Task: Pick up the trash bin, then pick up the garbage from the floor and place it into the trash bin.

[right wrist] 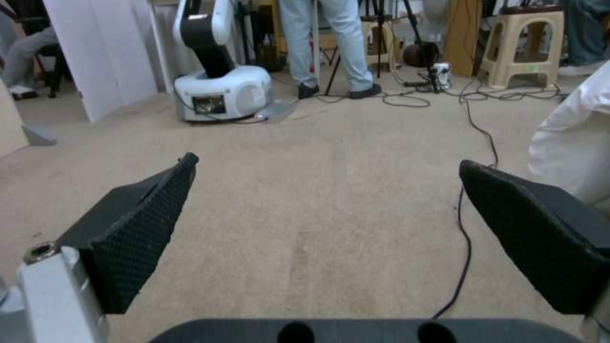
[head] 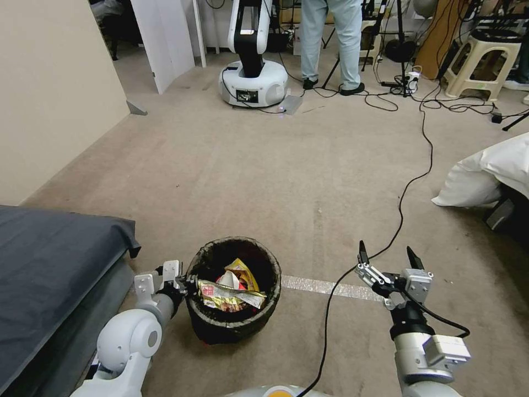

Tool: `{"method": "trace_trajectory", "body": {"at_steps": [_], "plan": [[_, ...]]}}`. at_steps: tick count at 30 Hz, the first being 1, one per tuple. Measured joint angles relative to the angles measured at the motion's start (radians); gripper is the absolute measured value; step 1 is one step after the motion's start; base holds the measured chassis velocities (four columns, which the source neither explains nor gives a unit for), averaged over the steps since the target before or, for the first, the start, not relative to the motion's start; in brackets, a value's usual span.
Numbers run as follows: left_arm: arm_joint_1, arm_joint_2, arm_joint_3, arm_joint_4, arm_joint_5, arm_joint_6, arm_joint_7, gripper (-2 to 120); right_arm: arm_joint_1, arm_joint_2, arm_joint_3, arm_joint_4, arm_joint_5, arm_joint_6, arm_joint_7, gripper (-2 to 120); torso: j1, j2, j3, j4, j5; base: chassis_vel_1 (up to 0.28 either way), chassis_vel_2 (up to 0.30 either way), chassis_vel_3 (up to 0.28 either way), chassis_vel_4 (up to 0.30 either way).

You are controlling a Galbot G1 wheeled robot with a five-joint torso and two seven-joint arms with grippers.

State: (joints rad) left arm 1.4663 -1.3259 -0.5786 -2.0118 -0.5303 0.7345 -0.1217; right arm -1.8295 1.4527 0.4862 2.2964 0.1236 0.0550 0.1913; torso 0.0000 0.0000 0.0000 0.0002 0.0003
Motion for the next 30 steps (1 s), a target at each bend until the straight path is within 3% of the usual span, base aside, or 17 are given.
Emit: {"method": "trace_trajectory", "body": {"at_steps": [8,30], "plan": [[-0.002,0.000,0.001,0.008,0.001,0.000,-0.003,3,0.000,0.000,-0.001,0.000,0.001,0.000,0.000,100,0.000,0.000,0.000,-0.0001,-0.0003,0.000,0.000,0.000,0.000],[0.004,0.007,-0.008,-0.029,0.031,0.001,0.004,84,0.004,-0.005,-0.019,-0.007,0.000,-0.002,-0.002,100,0.000,0.000,0.000,-0.0001,-0.0002,0.000,0.000,0.000,0.000]]}}
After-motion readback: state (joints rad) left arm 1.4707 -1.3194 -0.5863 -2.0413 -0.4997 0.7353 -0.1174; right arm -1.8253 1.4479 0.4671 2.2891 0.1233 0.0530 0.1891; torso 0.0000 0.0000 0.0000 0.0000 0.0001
